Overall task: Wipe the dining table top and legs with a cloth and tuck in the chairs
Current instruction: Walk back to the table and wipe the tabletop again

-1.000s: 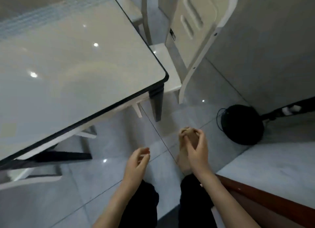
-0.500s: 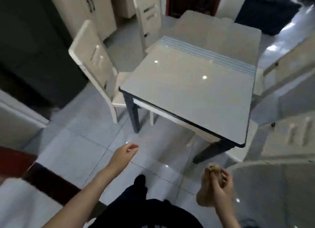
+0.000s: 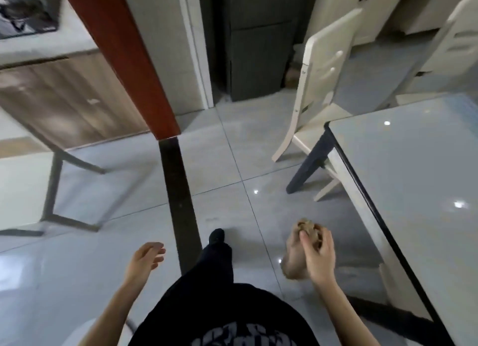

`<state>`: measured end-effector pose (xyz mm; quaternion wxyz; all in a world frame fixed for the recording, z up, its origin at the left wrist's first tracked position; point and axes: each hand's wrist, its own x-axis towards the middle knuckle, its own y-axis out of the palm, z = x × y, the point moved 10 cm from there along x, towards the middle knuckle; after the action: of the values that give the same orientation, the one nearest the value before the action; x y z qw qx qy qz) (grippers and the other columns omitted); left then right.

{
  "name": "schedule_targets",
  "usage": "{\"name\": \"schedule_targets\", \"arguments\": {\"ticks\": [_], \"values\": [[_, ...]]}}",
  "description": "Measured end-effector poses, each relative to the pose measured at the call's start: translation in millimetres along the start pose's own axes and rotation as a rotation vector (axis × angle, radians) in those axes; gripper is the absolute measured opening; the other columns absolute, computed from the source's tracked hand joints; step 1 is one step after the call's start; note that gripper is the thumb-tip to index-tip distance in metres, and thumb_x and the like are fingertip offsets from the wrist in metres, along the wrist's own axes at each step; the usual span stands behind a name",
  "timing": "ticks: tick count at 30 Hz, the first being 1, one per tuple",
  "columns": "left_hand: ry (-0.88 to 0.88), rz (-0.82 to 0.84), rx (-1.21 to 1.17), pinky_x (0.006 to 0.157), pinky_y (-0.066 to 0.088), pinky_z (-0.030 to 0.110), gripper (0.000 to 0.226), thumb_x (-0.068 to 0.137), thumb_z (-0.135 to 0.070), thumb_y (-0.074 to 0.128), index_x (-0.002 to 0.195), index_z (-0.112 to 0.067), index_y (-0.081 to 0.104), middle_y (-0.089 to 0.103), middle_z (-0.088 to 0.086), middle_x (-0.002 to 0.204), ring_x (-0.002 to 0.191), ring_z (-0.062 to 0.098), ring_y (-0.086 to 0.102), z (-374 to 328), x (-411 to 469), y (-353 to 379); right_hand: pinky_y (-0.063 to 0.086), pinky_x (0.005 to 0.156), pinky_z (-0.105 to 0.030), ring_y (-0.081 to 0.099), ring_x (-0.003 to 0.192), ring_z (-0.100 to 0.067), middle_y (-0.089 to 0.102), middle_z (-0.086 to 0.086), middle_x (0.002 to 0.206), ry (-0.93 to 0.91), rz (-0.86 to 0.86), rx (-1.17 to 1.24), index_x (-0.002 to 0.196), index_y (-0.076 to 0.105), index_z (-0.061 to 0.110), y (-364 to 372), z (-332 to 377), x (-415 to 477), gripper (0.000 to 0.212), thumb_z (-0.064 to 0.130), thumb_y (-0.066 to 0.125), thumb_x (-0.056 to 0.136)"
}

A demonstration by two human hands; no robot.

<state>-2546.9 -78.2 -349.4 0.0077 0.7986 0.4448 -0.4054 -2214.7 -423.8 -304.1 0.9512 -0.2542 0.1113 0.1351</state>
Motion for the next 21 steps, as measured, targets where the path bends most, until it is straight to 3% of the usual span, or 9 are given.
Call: {"name": "schedule_targets", "arguments": {"ticks": [4,8,15,21], "values": [[-0.136,-0.113,-0.103,0.074,0.044,0.036,0.020,0.098,-0.010,0.045,0.102,-0.002,0.063,0.065,0.018,0.099,0.083,0.031,0.060,41,4,-41,0.044,0.082,-0.025,0.060,0.096,-0.010,0.064,0.004,0.101,-0.042,0.104,0.031,0.104,0.057,0.024,59,47,31,0.020,0.025,0.069,0.087],[-0.170,-0.133,-0.166,0.084,0.045,0.040,0.020,0.098,-0.012,0.046,0.102,-0.002,0.063,0.066,0.017,0.100,0.088,0.033,0.062,32,38,-62,0.044,0.079,-0.023,0.060,0.094,-0.017,0.064,-0.003,0.101,-0.067,0.106,-0.014,0.105,0.057,0.017,108,75,70,0.021,0.021,0.068,0.088],[-0.061,-0.063,-0.160,0.077,0.045,0.035,0.021,0.098,-0.011,0.043,0.099,-0.006,0.063,0.066,0.014,0.098,0.087,0.030,0.062,-96,175,-82,0.041,0.083,-0.032,0.058,0.097,-0.025,0.061,-0.007,0.102,-0.008,0.019,-0.081,0.108,0.056,0.014,169,121,144,0.024,0.024,0.067,0.089],[0.034,0.075,-0.126,0.081,0.046,0.036,0.021,0.099,-0.017,0.045,0.102,-0.008,0.064,0.067,0.012,0.100,0.091,0.030,0.062,-214,269,-68,0.041,0.091,-0.037,0.055,0.106,-0.026,0.058,-0.010,0.115,0.048,-0.068,-0.123,0.122,0.054,0.011,183,157,203,0.039,0.027,0.067,0.089]]}}
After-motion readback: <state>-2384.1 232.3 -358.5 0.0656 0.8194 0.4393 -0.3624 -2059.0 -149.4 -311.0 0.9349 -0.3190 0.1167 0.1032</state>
